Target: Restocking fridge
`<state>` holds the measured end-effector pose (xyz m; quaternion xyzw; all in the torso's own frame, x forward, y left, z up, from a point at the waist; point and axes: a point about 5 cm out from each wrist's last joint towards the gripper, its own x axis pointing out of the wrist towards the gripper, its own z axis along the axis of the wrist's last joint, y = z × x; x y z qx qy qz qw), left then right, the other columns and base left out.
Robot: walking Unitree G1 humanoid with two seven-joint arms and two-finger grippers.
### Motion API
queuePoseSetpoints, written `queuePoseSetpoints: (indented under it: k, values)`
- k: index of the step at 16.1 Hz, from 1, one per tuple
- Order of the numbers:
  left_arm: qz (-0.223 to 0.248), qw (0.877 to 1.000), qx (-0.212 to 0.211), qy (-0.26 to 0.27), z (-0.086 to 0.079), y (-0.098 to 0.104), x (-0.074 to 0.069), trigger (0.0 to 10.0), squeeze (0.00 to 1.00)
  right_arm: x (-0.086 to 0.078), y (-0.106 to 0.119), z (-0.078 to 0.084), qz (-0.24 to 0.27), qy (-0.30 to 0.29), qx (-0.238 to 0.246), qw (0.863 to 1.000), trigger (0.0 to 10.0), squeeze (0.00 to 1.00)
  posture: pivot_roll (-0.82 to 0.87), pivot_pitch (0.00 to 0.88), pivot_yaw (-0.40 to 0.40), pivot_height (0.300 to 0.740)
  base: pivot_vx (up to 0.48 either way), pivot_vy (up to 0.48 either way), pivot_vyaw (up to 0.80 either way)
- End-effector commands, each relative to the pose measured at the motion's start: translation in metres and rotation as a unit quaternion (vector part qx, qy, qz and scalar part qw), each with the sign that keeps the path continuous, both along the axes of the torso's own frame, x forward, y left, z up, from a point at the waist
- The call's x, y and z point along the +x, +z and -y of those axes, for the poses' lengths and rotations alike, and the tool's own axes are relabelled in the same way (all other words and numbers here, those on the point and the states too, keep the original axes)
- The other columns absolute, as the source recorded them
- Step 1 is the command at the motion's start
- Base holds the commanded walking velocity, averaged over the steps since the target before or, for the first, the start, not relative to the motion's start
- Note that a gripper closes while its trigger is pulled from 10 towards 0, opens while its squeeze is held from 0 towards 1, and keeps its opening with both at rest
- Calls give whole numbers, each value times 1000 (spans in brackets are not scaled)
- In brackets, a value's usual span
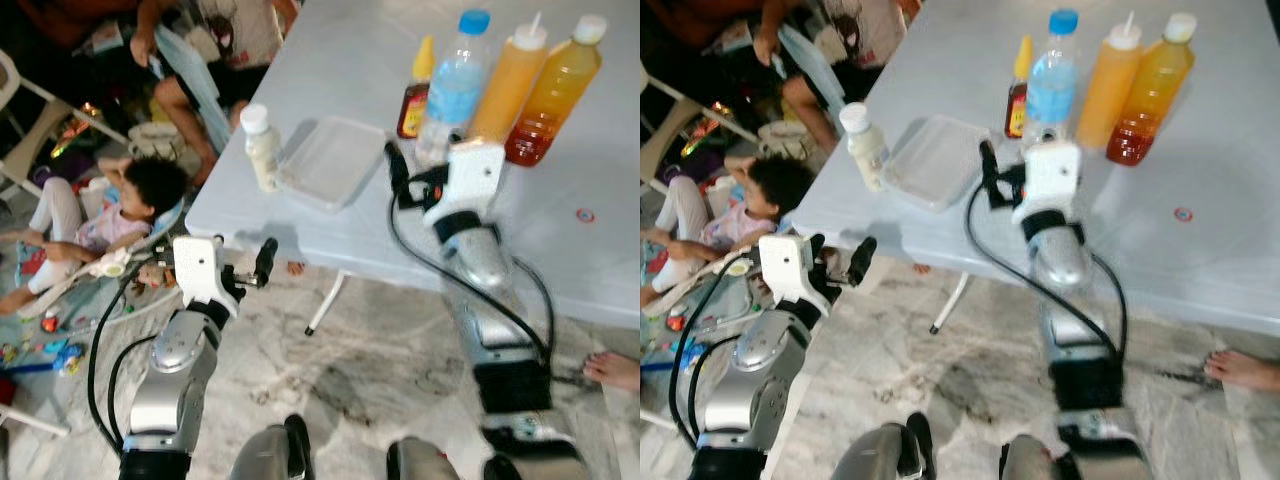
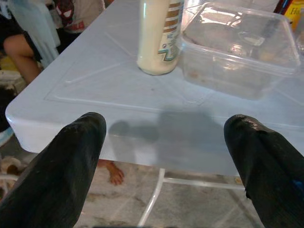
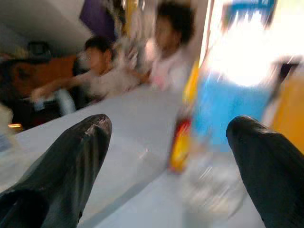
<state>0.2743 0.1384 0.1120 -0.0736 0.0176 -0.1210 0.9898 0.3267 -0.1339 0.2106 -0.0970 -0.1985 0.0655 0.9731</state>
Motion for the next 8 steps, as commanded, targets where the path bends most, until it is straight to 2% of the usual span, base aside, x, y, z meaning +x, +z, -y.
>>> queuePoseSetpoints:
  k: [1, 5, 8]
  values:
    - [-2, 1000, 10, 5, -4, -1, 0, 10000, 0, -3, 11, -4, 35, -8, -18, 999, 10000, 0, -84, 177, 136, 740, 0, 0, 0]
    - [0, 1000, 7, 3, -1, 0, 3, 10000, 0, 1, 33, 6, 86, -67, -70, 992, 10000, 0, -80, 167, 130, 740, 0, 0, 0]
    - [3, 1000, 3, -1, -3, 1, 1, 10000, 0, 11, 42, 26, 87, -109, -62, 988, 10000, 0, -73, 164, 127, 740, 0, 0, 0]
